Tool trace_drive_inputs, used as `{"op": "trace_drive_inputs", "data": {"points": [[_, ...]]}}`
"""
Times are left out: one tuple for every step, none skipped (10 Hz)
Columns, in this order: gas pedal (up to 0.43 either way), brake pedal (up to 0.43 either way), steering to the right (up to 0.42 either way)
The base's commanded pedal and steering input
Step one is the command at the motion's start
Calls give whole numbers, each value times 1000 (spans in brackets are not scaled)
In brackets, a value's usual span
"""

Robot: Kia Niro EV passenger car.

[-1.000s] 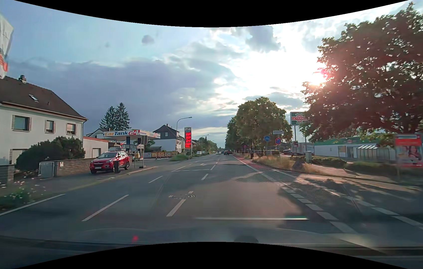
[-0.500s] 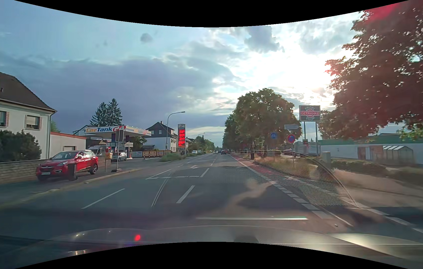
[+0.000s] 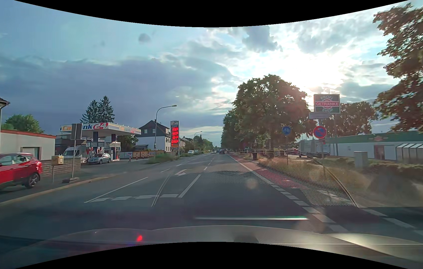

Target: Follow the waypoints while adhering to traffic rules and regulations

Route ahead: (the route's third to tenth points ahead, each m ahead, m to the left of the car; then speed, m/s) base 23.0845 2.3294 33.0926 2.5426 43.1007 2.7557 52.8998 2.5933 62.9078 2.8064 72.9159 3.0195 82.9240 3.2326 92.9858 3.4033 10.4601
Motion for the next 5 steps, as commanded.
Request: {"op": "trace_drive_inputs", "data": {"points": [[220,0,-7],[220,0,-9],[220,0,-10],[220,0,-11],[220,0,-12]]}}
